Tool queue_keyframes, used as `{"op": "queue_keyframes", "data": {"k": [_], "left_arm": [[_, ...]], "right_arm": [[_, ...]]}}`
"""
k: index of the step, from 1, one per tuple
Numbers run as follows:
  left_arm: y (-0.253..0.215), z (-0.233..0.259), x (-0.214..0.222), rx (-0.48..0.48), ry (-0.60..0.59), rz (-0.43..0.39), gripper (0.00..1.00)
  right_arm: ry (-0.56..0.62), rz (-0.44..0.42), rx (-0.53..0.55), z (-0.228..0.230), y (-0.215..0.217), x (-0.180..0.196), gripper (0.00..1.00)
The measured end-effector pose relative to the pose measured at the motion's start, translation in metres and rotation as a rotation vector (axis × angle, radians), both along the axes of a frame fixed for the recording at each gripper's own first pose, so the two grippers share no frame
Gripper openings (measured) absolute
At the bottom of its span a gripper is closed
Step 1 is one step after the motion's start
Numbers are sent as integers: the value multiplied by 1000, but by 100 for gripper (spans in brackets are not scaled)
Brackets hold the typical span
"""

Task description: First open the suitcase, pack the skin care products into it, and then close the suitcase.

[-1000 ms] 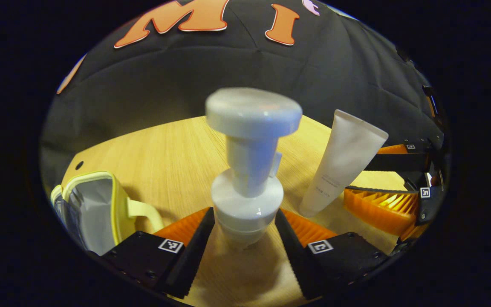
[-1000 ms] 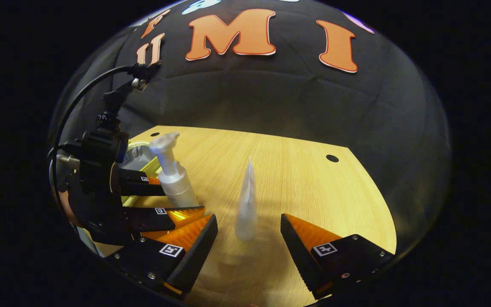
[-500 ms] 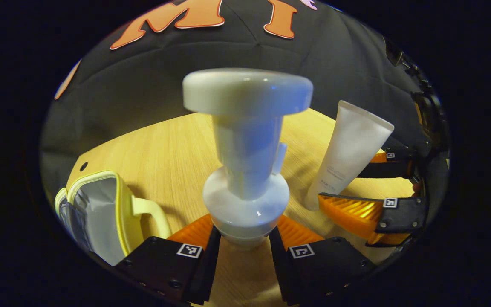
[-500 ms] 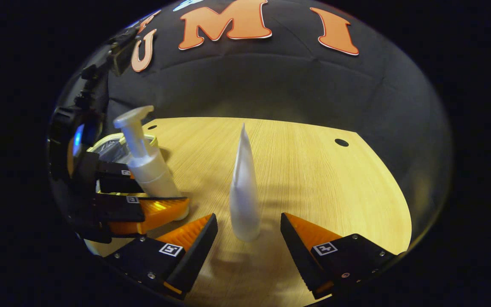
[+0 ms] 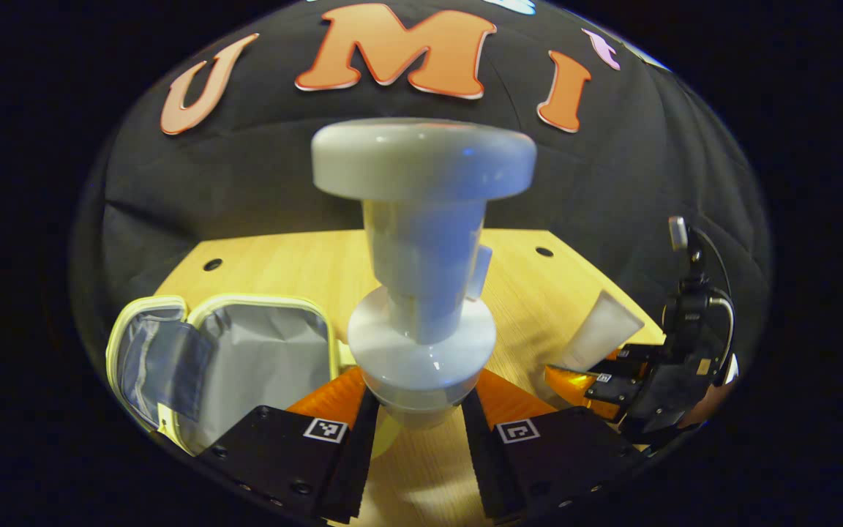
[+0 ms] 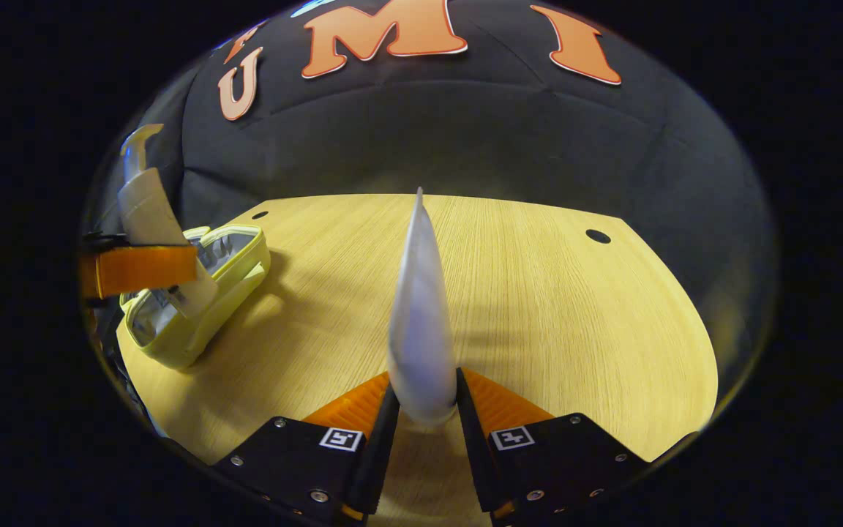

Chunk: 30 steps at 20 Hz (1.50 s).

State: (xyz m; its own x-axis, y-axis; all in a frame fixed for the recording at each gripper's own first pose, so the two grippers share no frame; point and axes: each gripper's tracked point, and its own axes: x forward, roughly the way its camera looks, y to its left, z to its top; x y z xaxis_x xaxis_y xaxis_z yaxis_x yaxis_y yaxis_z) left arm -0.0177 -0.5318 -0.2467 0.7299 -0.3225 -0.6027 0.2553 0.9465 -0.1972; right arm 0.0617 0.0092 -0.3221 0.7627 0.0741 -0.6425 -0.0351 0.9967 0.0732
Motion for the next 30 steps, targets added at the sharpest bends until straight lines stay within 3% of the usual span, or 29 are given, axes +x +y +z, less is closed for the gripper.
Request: {"op": "queue_keyframes", "data": {"k": [6, 13, 18, 19, 20, 23, 24, 25, 30], "left_arm": [[74, 20, 3, 43, -38, 120, 59], [141, 3, -7, 111, 20, 143, 59], [180, -34, -19, 144, 156, 112, 60], [184, -39, -21, 149, 178, 100, 59], [189, -47, -23, 155, 212, 93, 60], [193, -61, -30, 163, 290, 49, 60], [193, -67, -31, 169, 312, 30, 59], [194, -72, -33, 177, 344, 14, 59], [201, -110, -44, 191, 513, -14, 60]], "right_arm": [[-27, 42, 15, 30, 17, -7, 45], [-107, 102, 43, 89, 61, 8, 45], [-140, 156, 82, 123, 108, 21, 45], [-142, 164, 91, 126, 118, 22, 40], [-135, 176, 97, 127, 128, 24, 45], [-119, 202, 115, 129, 156, 24, 45], [-112, 201, 127, 130, 164, 25, 40], [-107, 200, 138, 130, 171, 26, 45], [-87, 206, 152, 130, 198, 29, 45]]}}
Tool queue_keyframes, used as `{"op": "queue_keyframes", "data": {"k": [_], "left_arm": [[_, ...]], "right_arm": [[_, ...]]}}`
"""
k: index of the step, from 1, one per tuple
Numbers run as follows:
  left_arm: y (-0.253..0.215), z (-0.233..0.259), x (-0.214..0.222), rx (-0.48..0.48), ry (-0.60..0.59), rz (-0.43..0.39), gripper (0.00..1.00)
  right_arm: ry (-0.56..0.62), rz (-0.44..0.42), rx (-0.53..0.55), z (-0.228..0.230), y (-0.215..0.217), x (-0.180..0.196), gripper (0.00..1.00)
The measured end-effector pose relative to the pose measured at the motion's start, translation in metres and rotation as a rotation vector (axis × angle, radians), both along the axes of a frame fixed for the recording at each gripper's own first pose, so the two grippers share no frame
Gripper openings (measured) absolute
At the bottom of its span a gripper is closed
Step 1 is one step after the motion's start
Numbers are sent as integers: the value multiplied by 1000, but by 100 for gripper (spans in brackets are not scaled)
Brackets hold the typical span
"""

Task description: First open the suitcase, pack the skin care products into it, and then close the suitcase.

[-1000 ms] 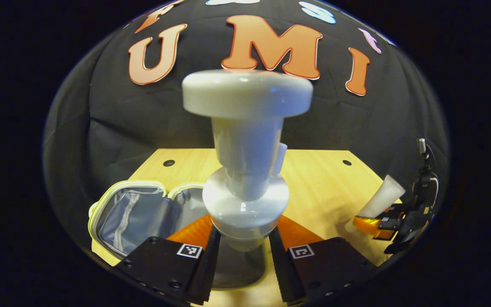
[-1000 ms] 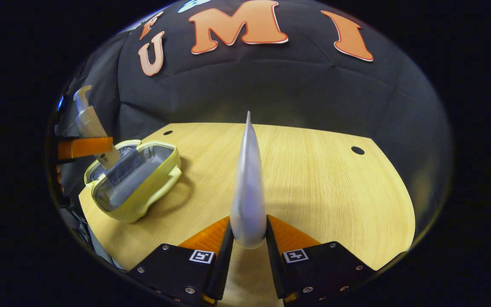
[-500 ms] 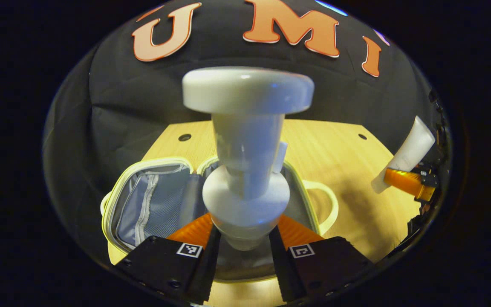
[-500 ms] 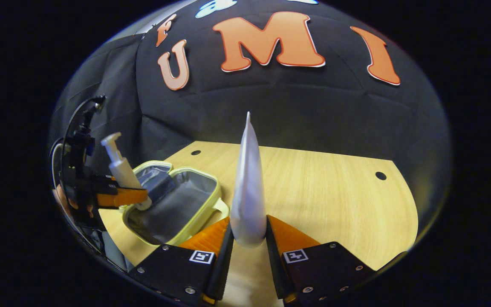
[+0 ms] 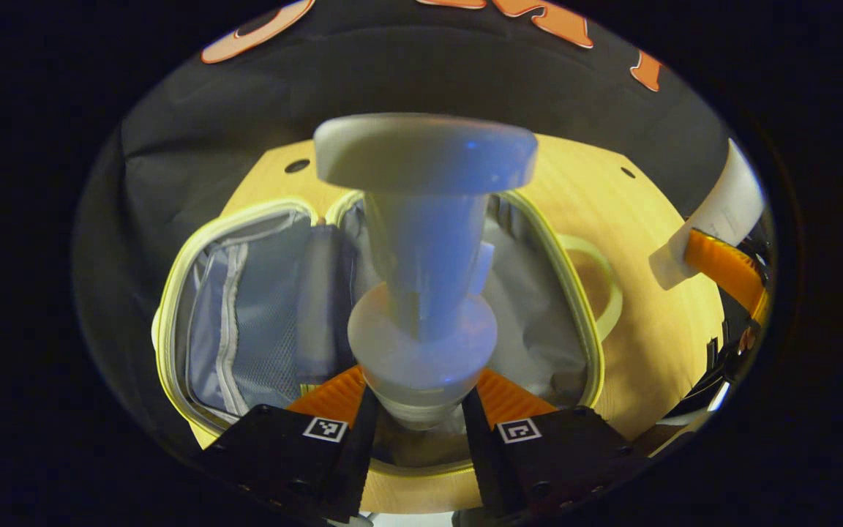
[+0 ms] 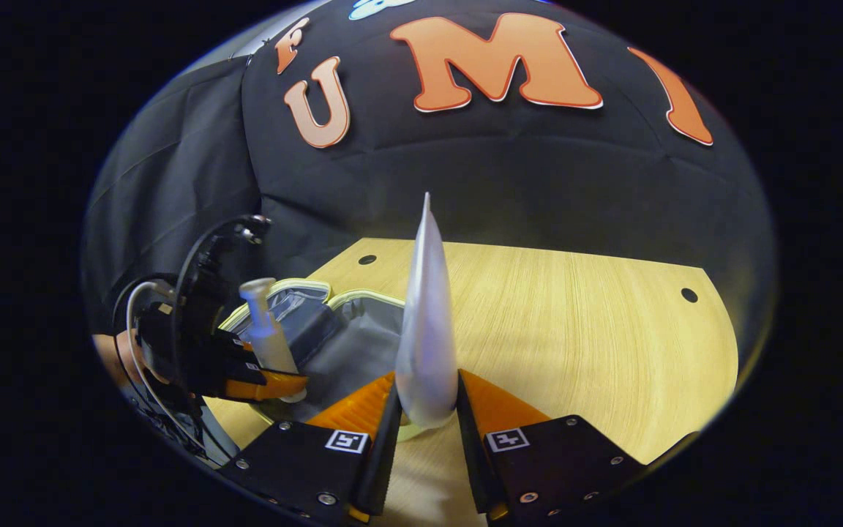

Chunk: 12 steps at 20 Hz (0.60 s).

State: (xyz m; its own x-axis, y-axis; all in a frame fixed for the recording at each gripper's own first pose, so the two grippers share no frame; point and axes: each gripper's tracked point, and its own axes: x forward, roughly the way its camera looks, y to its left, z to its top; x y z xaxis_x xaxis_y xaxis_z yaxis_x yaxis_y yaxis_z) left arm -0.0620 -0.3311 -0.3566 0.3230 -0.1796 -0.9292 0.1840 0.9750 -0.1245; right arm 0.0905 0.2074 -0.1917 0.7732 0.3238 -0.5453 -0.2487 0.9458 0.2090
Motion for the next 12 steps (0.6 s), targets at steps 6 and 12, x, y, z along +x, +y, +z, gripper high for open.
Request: {"op": "queue_keyframes", "data": {"k": [6, 12], "left_arm": [[-2, -22, 12, -35, 65, 50, 60], [-11, -47, 19, -8, 127, 38, 62]], "right_arm": [[70, 20, 31, -6, 27, -2, 45], [168, 47, 79, -23, 61, -2, 45]]}}
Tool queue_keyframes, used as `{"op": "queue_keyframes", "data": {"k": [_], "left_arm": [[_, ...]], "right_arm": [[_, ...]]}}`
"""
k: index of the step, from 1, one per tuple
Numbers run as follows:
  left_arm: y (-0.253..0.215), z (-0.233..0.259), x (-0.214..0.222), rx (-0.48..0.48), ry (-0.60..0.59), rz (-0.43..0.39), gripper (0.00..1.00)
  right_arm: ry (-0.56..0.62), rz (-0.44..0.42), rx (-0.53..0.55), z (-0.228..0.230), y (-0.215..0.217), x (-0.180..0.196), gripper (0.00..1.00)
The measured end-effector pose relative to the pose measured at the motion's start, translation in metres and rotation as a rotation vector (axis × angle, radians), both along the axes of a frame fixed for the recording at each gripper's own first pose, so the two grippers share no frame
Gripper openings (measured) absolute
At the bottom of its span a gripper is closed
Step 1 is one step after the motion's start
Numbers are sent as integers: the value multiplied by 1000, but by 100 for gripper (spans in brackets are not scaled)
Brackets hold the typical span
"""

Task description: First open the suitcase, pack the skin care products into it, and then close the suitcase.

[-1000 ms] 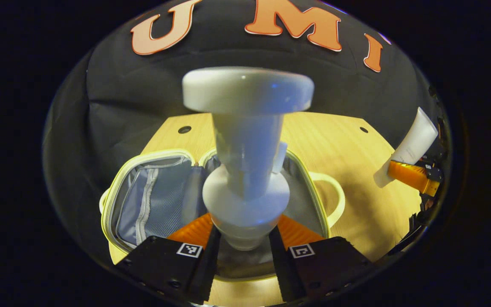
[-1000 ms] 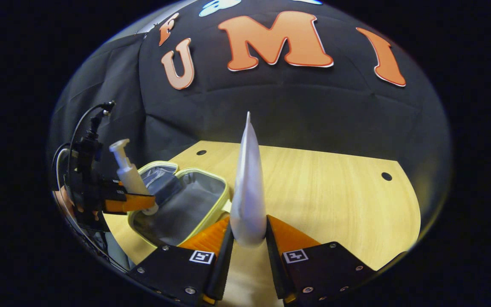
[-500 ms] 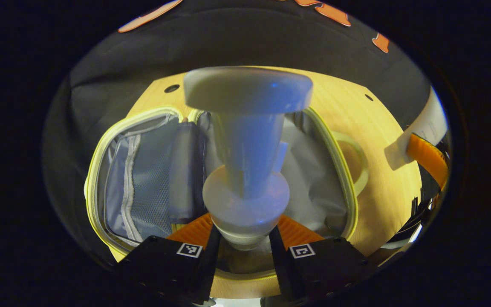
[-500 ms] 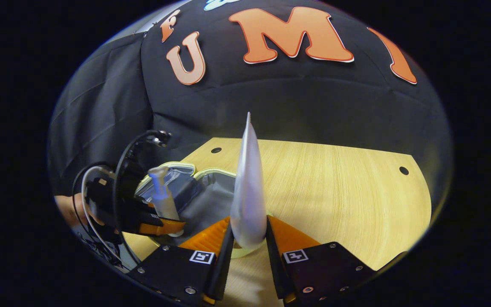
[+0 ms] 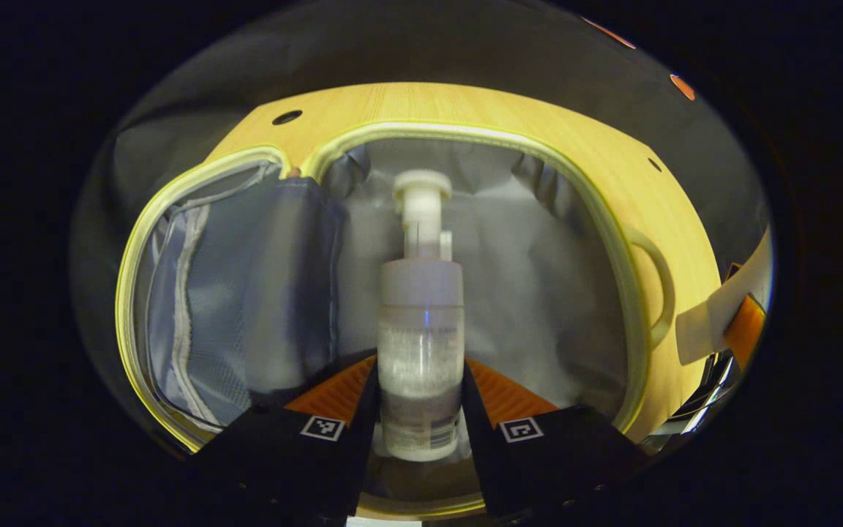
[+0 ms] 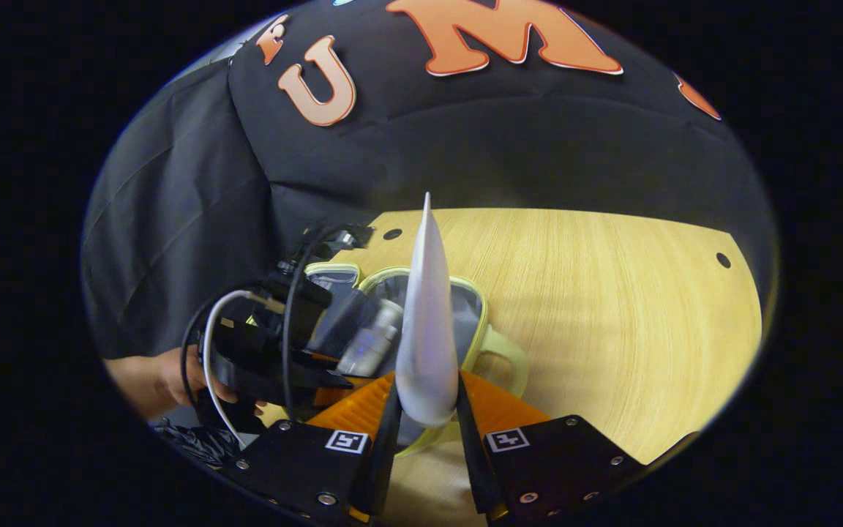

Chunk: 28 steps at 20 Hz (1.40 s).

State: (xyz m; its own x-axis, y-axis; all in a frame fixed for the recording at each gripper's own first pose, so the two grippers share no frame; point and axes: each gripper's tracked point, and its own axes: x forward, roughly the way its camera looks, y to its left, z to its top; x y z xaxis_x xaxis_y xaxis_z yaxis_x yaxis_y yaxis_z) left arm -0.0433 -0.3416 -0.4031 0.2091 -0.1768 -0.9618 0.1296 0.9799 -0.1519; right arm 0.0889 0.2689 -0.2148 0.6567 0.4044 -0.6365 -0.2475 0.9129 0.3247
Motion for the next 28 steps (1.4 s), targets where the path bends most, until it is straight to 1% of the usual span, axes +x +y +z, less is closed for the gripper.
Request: {"op": "queue_keyframes", "data": {"k": [1, 2, 5, 6, 7, 10, 13, 16, 20, 23, 24, 27, 28], "left_arm": [[-1, -5, 2, 1, -7, 14, 63], [-1, 6, 0, -3, -18, 24, 62], [-1, 22, 7, -69, -89, 73, 66], [4, 30, 6, -76, -110, 89, 68], [9, 38, 7, -71, -133, 103, 74], [36, 72, 8, -65, -232, 160, 75], [87, 96, 13, 5, -303, 226, 75], [144, 106, 13, 73, -345, 307, 75], [204, 95, 2, 126, -336, 437, 75], [239, 86, -8, 162, -323, 484, 76], [251, 84, -11, 179, -321, 495, 75], [276, 77, -13, 210, -315, 522, 76], [283, 74, -15, 220, -311, 527, 76]], "right_arm": [[12, 3, -1, -4, 4, 1, 45], [29, 9, 1, -9, 8, 1, 45], [80, 17, 23, -18, 20, 3, 45], [94, 21, 28, -21, 24, 3, 45], [108, 22, 29, -24, 26, 3, 45], [162, 39, 43, -32, 37, 3, 45], [223, 58, 24, -50, 49, 0, 45], [304, 52, 25, -63, 57, -5, 45], [405, 15, 23, -83, 68, -2, 45], [489, -31, 40, -95, 75, 2, 45], [504, -57, 37, -98, 74, 5, 45], [528, -100, 12, -102, 72, 6, 45], [531, -118, 11, -103, 71, 7, 42]]}}
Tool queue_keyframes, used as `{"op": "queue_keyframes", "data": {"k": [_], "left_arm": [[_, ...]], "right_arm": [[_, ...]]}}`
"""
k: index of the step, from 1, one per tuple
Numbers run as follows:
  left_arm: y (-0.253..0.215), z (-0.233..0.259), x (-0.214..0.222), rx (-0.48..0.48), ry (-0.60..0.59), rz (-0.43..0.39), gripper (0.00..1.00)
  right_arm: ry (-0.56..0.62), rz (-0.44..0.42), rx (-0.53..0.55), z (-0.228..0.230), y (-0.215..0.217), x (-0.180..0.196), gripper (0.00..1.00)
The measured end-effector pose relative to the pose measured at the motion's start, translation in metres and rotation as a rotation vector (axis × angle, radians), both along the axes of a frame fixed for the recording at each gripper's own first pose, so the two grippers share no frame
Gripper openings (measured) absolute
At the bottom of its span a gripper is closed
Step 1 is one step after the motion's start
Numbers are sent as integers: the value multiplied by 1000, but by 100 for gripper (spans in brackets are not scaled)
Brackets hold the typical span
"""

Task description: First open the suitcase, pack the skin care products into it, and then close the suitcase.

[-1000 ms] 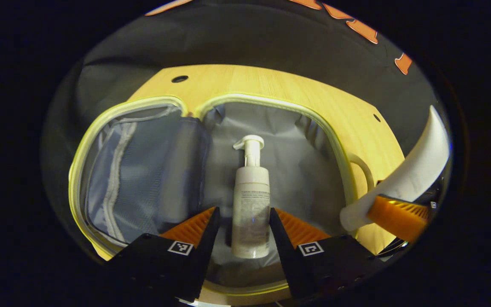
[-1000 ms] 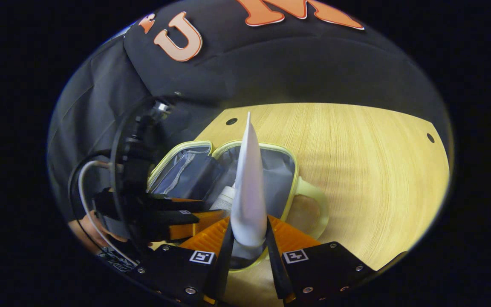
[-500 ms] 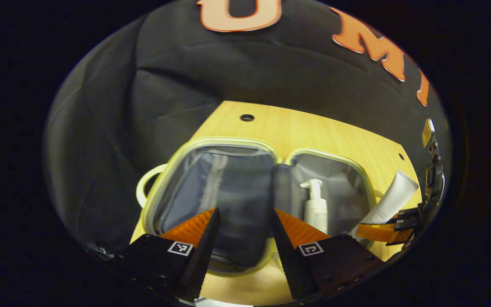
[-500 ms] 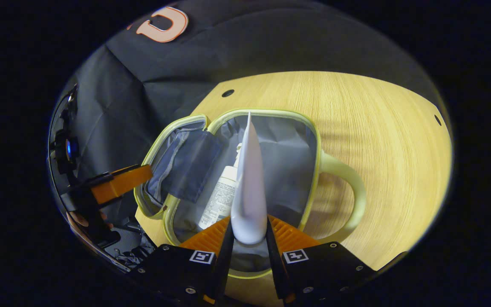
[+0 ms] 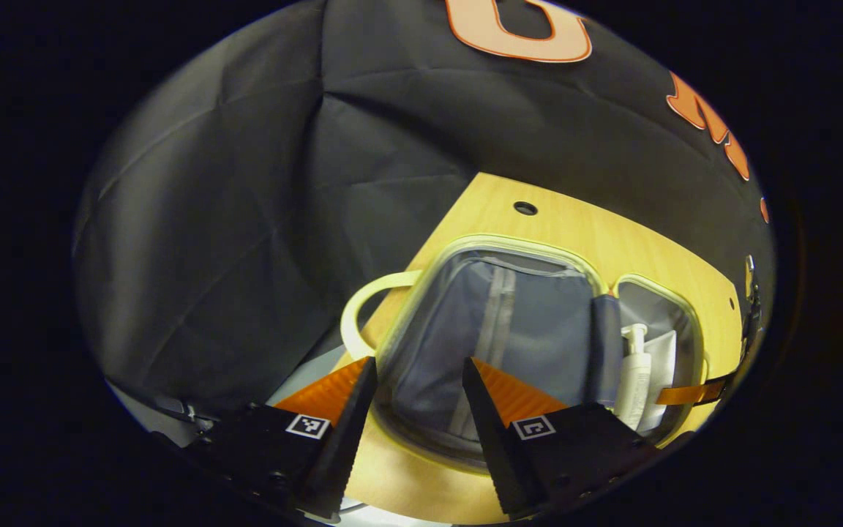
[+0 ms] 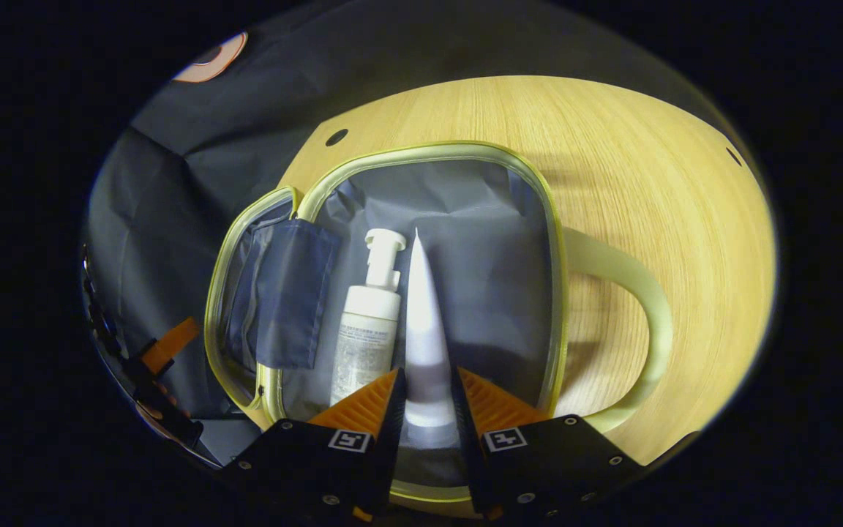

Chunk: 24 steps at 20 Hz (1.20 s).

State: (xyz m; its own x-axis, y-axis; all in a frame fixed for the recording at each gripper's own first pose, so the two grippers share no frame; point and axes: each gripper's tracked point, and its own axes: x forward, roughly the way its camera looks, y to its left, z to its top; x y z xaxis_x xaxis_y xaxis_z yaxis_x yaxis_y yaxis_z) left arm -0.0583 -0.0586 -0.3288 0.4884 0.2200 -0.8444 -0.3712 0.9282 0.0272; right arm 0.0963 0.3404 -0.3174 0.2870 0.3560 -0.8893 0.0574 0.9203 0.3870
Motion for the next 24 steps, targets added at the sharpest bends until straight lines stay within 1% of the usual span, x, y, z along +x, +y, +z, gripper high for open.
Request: {"op": "queue_keyframes", "data": {"k": [3, 4, 5, 7, 8, 9, 10, 11, 12, 13, 14, 15, 16, 17, 18, 20, 23, 24], "left_arm": [[25, -3, 5, 47, -7, 14, 75], [30, -3, 9, 55, -13, 17, 75], [35, -4, 11, 68, -22, 28, 75], [44, -6, 20, 71, -56, 44, 75], [45, -9, 22, 62, -71, 52, 75], [45, -12, 23, 51, -70, 57, 77], [46, -14, 22, 37, -67, 61, 77], [45, -19, 23, 14, -60, 64, 77], [48, -24, 22, -3, -50, 78, 76], [51, -27, 25, -18, -60, 92, 76], [54, -33, 30, -32, -70, 110, 77], [57, -35, 33, -46, -83, 134, 77], [59, -38, 37, -64, -105, 155, 77], [62, -40, 41, -89, -116, 176, 77], [61, -45, 41, -128, -120, 202, 77], [60, -47, 48, -222, -138, 253, 81], [64, -52, 58, -286, -154, 281, 82], [67, -50, 57, -316, -173, 318, 81]], "right_arm": [[-21, -51, -17, 7, -10, 7, 37], [-35, -64, -25, 9, -15, 10, 43], [-48, -73, -27, 14, -18, 11, 34], [-79, -93, -30, 25, -25, 14, 35], [-106, -104, -23, 33, -28, 17, 46], [-139, -118, -19, 42, -32, 21, 42], [-177, -131, -14, 52, -36, 25, 45], [-220, -149, -11, 63, -42, 28, 56], [-255, -164, -11, 74, -48, 31, 60], [-284, -182, -13, 84, -55, 30, 68], [-316, -200, -13, 95, -62, 32, 71], [-344, -219, -18, 105, -70, 31, 77], [-373, -237, -22, 116, -78, 30, 80], [-398, -255, -29, 125, -87, 28, 84], [-416, -270, -35, 133, -95, 27, 87], [-452, -295, -51, 147, -111, 22, 90], [-515, -304, -89, 169, -132, 16, 95], [-525, -306, -103, 173, -140, 13, 95]]}}
